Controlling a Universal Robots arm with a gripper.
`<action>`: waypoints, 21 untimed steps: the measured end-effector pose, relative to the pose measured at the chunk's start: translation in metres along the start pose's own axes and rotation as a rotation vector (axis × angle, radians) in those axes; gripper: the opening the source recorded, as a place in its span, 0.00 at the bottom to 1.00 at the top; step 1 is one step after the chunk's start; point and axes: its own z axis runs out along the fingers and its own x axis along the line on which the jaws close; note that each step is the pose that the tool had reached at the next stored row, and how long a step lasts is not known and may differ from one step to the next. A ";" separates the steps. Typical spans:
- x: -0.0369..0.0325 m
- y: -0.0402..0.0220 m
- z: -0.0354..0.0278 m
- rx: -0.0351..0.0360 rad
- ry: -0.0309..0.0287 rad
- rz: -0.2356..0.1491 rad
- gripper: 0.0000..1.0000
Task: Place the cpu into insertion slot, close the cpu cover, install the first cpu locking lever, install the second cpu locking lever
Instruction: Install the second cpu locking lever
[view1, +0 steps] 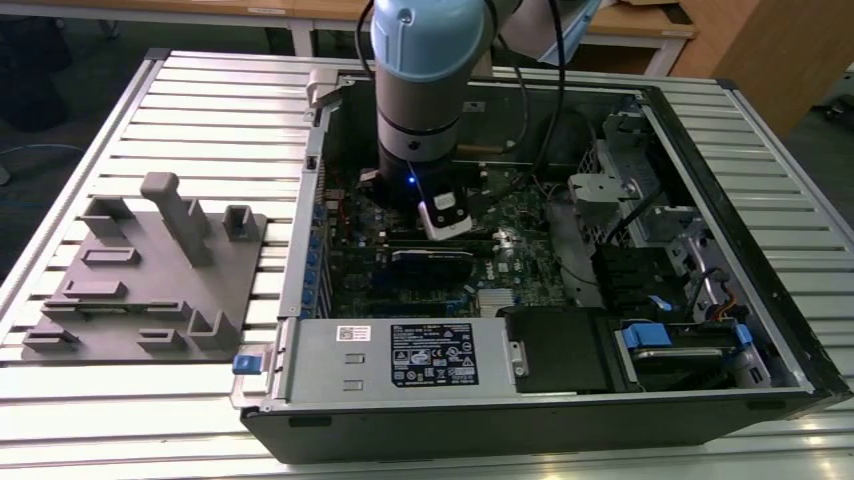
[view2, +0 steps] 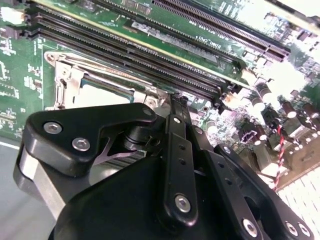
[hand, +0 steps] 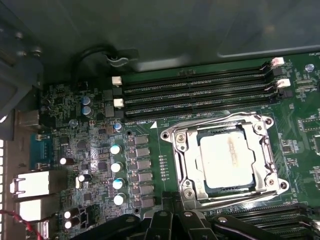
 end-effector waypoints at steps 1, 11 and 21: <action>0.0000 0.0003 -0.0014 -0.0001 0.0000 0.000 0.11; 0.0003 0.0050 -0.0237 0.0000 0.0000 0.000 0.11; 0.0004 0.0056 -0.0247 0.0402 -0.0062 0.000 0.11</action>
